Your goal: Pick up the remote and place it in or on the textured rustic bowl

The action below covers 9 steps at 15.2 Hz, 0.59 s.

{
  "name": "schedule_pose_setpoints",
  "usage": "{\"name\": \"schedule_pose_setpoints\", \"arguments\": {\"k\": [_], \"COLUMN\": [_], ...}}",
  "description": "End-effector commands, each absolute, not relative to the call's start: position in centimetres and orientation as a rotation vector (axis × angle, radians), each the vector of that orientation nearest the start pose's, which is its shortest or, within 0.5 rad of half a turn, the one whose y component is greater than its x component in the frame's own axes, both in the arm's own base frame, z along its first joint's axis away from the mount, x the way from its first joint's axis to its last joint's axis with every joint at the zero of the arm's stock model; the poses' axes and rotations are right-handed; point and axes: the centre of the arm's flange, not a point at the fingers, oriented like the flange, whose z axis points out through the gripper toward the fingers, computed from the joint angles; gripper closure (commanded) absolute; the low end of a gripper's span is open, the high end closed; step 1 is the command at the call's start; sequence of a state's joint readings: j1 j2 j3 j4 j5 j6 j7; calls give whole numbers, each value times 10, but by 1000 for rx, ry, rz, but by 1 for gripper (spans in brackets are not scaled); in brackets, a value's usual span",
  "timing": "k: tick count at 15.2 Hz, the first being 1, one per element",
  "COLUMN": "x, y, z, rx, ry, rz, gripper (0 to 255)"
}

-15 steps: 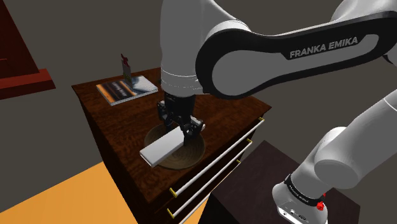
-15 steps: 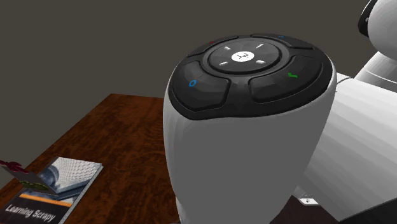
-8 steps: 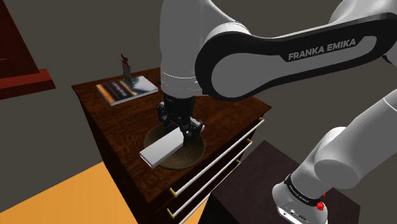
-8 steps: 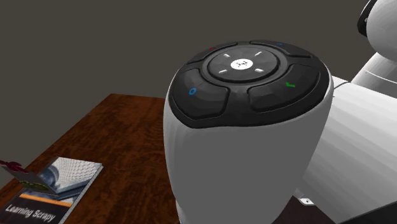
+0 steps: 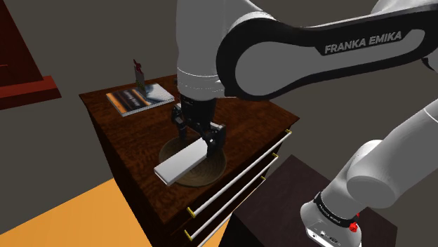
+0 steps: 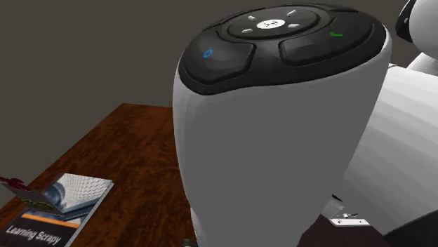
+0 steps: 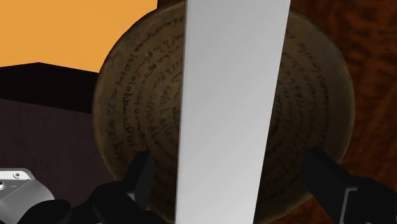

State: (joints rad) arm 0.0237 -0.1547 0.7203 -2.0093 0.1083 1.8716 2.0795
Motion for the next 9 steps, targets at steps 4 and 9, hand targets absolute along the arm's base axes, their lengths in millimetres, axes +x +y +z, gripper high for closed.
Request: {"name": "schedule_pose_setpoints", "arguments": {"k": [4,9], "x": [368,368], "y": [371,371], "z": [536,536], "rx": [-2443,-2443], "ry": [2007,2007], "rz": [7,7], "gripper": [0,0]}}
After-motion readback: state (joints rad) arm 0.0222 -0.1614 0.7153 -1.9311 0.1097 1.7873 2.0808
